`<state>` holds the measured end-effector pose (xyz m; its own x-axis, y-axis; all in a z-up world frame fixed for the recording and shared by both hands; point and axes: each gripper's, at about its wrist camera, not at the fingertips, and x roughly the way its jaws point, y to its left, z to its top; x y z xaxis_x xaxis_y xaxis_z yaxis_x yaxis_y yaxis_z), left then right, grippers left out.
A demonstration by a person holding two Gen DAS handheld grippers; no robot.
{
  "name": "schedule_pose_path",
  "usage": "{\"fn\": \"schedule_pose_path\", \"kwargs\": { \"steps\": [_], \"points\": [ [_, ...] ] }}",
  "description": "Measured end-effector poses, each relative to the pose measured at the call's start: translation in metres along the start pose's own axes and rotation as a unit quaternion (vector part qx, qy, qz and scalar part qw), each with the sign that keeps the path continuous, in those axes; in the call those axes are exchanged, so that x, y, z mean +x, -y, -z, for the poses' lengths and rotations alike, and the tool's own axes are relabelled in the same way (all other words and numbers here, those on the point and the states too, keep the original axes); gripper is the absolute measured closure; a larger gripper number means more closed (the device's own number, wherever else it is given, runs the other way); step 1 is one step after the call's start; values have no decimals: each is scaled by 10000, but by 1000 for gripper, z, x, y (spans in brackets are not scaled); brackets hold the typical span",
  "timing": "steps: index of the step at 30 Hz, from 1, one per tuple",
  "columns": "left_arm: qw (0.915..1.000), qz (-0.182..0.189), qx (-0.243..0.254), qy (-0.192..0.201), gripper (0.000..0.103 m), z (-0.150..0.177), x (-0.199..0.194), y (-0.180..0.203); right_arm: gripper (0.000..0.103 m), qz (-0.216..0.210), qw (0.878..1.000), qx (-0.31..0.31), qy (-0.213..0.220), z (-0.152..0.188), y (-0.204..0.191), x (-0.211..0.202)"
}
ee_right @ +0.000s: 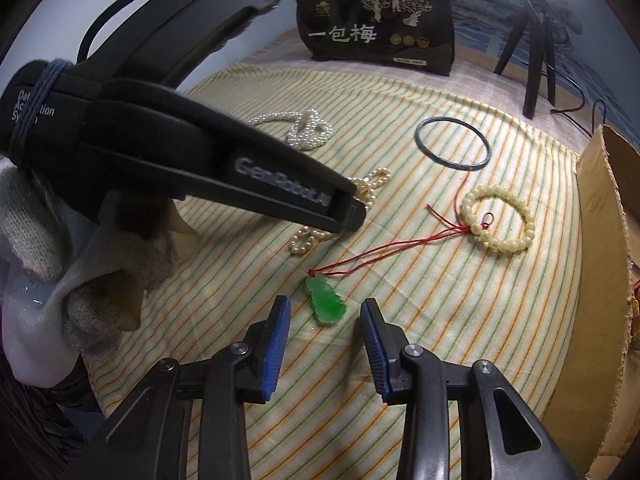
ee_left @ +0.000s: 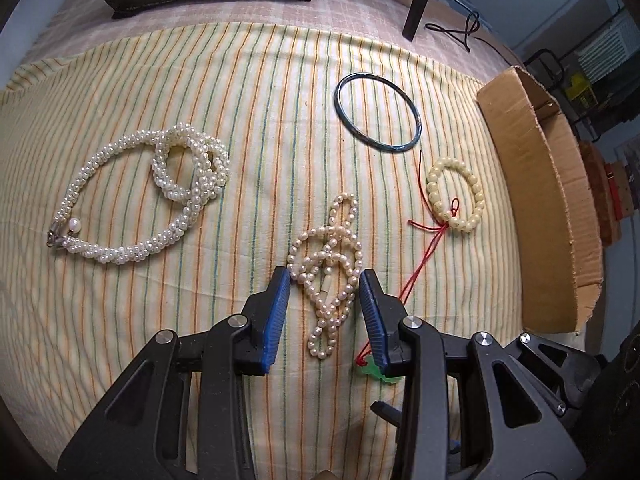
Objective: Organize jewelry
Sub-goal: 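Close the left tool on the knotted pearl strand while the right tool grasps the jade pendant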
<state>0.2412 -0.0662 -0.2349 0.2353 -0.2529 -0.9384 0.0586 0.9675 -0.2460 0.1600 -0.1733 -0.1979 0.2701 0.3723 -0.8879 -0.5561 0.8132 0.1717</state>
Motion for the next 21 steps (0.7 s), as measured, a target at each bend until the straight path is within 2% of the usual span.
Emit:
{"fn": "schedule_pose_path", "kwargs": {
  "steps": [8, 11, 12, 15, 21],
  "points": [
    [9998, -205, 46, -8, 66, -2, 2, -1, 66, 74, 9999, -83, -11, 2, -4, 4],
    [9991, -408, 92, 39, 76, 0, 1, -1, 66, 105, 9999, -84, -12, 2, -5, 6],
    [9990, -443, 77, 51, 82, -1, 2, -2, 65, 120, 9999, -90, -9, 2, -5, 6],
    [9990, -442, -10, 64, 91, -3, 3, -7, 65, 148, 9998, -99, 10, 3, -7, 7],
    [9992, -393, 9, 85, 94, -1, 1, -12, 65, 320, 9992, -239, 8, -2, -13, 14]
  ]
}}
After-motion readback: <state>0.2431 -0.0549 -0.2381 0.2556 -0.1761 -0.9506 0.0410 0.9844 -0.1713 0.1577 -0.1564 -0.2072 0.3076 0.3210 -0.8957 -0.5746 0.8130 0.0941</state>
